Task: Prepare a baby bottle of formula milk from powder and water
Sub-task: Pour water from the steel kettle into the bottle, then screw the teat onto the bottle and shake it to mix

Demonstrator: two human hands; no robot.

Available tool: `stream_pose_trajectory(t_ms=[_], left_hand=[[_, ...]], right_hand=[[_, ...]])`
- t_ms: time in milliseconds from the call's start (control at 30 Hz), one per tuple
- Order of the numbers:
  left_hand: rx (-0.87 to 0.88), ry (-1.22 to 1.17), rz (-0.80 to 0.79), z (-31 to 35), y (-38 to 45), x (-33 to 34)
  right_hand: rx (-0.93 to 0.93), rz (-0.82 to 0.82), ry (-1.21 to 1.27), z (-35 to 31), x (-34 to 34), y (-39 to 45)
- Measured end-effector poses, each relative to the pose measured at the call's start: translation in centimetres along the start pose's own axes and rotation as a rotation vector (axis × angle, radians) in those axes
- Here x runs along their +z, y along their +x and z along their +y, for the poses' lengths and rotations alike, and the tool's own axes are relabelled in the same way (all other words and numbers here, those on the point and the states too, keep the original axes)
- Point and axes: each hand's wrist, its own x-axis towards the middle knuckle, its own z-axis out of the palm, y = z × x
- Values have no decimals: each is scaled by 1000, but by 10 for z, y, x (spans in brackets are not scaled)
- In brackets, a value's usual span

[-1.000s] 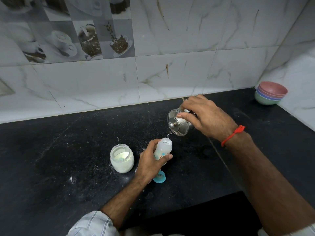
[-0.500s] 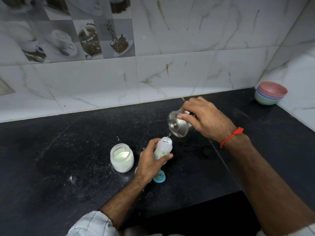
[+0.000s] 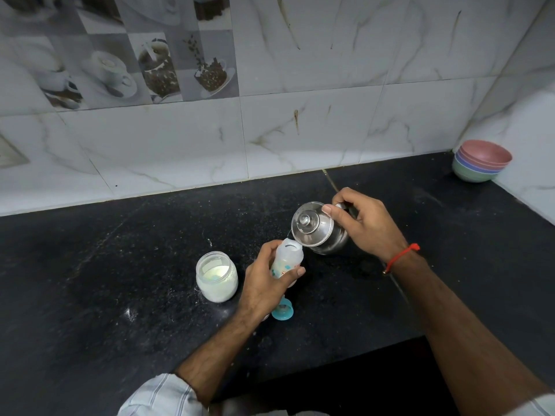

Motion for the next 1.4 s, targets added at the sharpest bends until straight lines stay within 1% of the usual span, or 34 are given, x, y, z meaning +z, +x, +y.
stream_pose_trajectory(t_ms=[100, 200, 333, 433, 500, 567, 633, 700, 833, 900, 933, 967, 1000, 1033, 1067, 1100, 1133, 1167, 1200, 1233, 1400], left_hand=[[-4, 3, 7, 2, 0, -1], [-9, -34, 32, 5, -1, -5], [-20, -9, 95, 2, -2, -18], [-42, 12, 141, -4, -3, -27], [-46, 7, 159, -5, -4, -32], [-43, 4, 174, -6, -4, -36], [-39, 8, 184, -6, -4, -39], [-34, 10, 188, -4, -4, -40], [-28, -10, 180, -4, -3, -41], [-27, -26, 180, -4, -2, -39], [-26, -32, 182, -4, -2, -39], [-25, -36, 184, -5, -2, -38], [-23, -40, 186, -6, -2, -37], [-23, -46, 188, -7, -1, -36], [-24, -50, 191, -8, -1, -36], [-23, -53, 191, -9, 0, -35], [-20, -53, 191, -9, 1, -34], [-17, -50, 189, -9, 1, -33], [-14, -47, 186, -9, 1, -32], [-11, -47, 181, -9, 1, -32], [-15, -50, 152, -12, 0, -35]], right_hand=[[110, 33, 176, 18, 10, -1], [290, 101, 397, 46, 28, -4], [507, 254, 613, 76, 60, -9], [633, 363, 678, 95, 85, -12], [678, 402, 669, 115, 101, -17], [701, 413, 637, 151, 120, -21], [695, 414, 606, 182, 135, -25], [683, 431, 568, 173, 136, -28], [606, 474, 387, 141, 126, -33], [515, 560, 197, 129, 121, -40], [420, 571, 68, 122, 120, -46], [302, 523, -40, 113, 120, -53], [178, 407, -88, 104, 123, -61], [80, 224, -95, 94, 127, -69], [30, -5, -102, 87, 133, -77], [24, -239, -139, 81, 139, -84], [40, -428, -196, 77, 147, -90], [58, -548, -260, 76, 155, -94], [61, -601, -308, 77, 162, -99], [63, -607, -327, 78, 167, -102], [111, -464, -237, 77, 176, -109]])
